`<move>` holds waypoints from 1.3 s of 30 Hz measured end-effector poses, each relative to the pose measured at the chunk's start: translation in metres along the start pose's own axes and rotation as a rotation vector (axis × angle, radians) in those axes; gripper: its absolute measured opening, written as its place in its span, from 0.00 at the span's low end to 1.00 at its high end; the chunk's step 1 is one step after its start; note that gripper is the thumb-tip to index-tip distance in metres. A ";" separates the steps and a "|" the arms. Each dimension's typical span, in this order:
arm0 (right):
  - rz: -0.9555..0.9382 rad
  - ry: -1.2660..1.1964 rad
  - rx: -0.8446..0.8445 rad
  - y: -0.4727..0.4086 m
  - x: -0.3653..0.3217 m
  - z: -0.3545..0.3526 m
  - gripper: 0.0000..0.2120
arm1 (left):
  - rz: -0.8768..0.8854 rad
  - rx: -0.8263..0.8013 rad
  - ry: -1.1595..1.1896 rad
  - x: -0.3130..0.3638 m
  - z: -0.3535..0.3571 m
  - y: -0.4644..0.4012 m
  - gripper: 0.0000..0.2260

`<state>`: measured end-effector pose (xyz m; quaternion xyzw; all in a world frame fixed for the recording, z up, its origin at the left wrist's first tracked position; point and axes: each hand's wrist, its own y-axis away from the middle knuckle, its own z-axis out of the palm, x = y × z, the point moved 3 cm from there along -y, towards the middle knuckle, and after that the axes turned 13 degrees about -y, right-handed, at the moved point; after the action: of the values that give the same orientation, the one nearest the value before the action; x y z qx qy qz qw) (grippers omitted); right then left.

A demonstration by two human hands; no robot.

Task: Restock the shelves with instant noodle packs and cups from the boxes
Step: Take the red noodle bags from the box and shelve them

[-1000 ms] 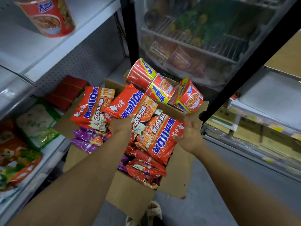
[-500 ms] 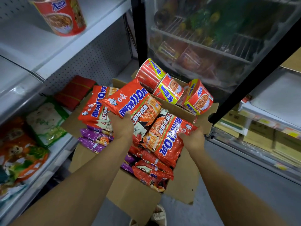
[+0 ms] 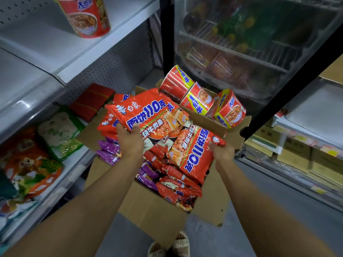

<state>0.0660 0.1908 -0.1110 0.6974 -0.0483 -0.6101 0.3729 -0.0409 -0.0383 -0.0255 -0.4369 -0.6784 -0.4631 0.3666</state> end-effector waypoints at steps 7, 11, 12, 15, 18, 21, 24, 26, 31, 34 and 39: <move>-0.180 0.057 -0.084 0.045 -0.038 0.003 0.13 | 0.064 0.033 0.058 0.020 -0.039 0.008 0.05; -0.396 0.312 -0.174 0.070 -0.083 0.016 0.10 | 0.050 0.062 0.088 0.030 -0.064 0.006 0.04; -0.445 0.362 -0.202 0.075 -0.093 0.023 0.10 | 0.044 0.066 0.094 0.032 -0.069 0.005 0.05; -0.578 0.548 -0.331 0.086 -0.119 0.053 0.07 | 0.040 0.091 0.076 0.037 -0.084 0.000 0.11; -0.660 0.721 -0.494 0.086 -0.133 0.094 0.08 | 0.025 0.128 0.063 0.036 -0.097 -0.005 0.12; -0.691 0.889 -0.665 0.080 -0.140 0.138 0.08 | 0.007 0.165 0.105 0.034 -0.105 -0.009 0.09; -0.671 0.990 -0.824 0.070 -0.140 0.179 0.10 | 0.002 0.236 0.124 0.033 -0.110 -0.011 0.09; -0.649 1.035 -0.905 0.062 -0.135 0.202 0.09 | -0.025 0.269 0.147 0.029 -0.109 -0.013 0.09; -0.763 1.191 -0.929 0.040 -0.122 0.242 0.06 | -0.036 0.335 0.148 0.022 -0.106 -0.014 0.14; -0.862 1.240 -0.876 0.029 -0.112 0.253 0.07 | -0.044 0.339 0.168 0.017 -0.103 -0.013 0.14; -0.899 1.195 -0.817 0.021 -0.089 0.257 0.12 | -0.060 0.362 0.180 0.008 -0.096 -0.011 0.08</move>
<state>-0.1760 0.1037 -0.0199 0.6658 0.6621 -0.1989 0.2806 -0.0450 -0.1292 0.0077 -0.3002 -0.7277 -0.3816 0.4845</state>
